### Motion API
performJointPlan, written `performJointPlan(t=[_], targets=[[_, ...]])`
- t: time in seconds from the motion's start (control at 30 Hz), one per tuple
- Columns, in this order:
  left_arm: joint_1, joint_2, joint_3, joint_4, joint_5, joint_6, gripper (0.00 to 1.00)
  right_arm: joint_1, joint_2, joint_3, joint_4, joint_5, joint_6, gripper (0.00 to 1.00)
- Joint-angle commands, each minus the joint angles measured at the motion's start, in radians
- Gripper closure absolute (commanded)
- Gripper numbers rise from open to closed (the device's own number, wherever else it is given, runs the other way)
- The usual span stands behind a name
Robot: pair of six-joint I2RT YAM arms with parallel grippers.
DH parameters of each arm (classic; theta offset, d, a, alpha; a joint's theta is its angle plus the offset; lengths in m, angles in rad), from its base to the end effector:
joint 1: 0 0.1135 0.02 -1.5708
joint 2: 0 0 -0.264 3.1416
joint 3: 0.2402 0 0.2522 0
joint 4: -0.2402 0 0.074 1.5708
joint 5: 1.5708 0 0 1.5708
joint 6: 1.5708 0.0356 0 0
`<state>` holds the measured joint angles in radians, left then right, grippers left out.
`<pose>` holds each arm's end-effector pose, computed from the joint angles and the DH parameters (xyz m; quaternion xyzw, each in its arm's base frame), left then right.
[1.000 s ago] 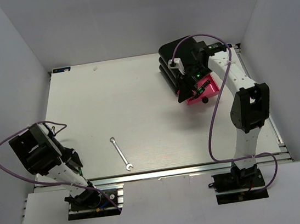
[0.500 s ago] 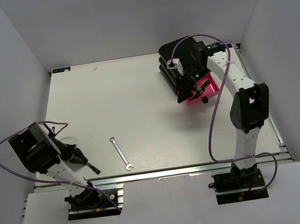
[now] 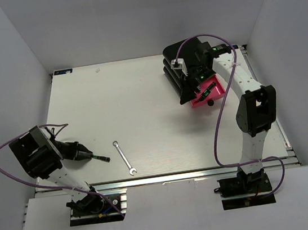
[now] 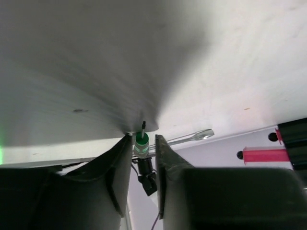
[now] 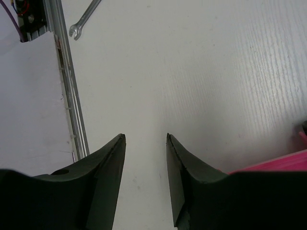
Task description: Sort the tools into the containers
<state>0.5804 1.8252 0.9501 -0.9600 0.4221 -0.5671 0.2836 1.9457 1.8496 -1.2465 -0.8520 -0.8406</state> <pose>0.2268 0.1313 0.1166 0.5493 -0.7991 0.2085 0.1275 0.3653 0.1344 0.3005 -0.5220 0.7404 0.3662 0.2125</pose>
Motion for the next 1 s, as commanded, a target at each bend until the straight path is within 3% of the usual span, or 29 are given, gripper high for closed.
performJointPlan(t=[0.0,0.13,0.33,0.6,0.73,0.87,0.97], targets=[[-0.001,-0.007,-0.001,0.161,-0.049,-0.027,0.58,0.003,-0.019,0.007,0.025,-0.071,-0.012,0.54],[-0.004,-0.049,-0.01,0.173,-0.028,-0.051,0.49,0.003,-0.021,0.013,0.024,-0.097,-0.023,0.54],[-0.06,-0.09,-0.019,0.145,-0.072,-0.074,0.47,0.005,-0.028,-0.004,0.007,-0.117,-0.067,0.54],[-0.293,-0.103,-0.005,0.119,-0.225,-0.217,0.47,0.002,-0.068,-0.055,-0.039,-0.143,-0.167,0.54],[-0.355,-0.083,-0.03,0.099,-0.278,-0.252,0.48,-0.001,-0.105,-0.081,-0.048,-0.166,-0.193,0.54],[-0.39,-0.09,-0.074,0.128,-0.304,-0.264,0.58,-0.014,-0.135,-0.121,-0.034,-0.19,-0.198,0.54],[-0.418,-0.083,-0.074,0.133,-0.321,-0.257,0.87,-0.017,-0.168,-0.156,-0.015,-0.202,-0.198,0.54]])
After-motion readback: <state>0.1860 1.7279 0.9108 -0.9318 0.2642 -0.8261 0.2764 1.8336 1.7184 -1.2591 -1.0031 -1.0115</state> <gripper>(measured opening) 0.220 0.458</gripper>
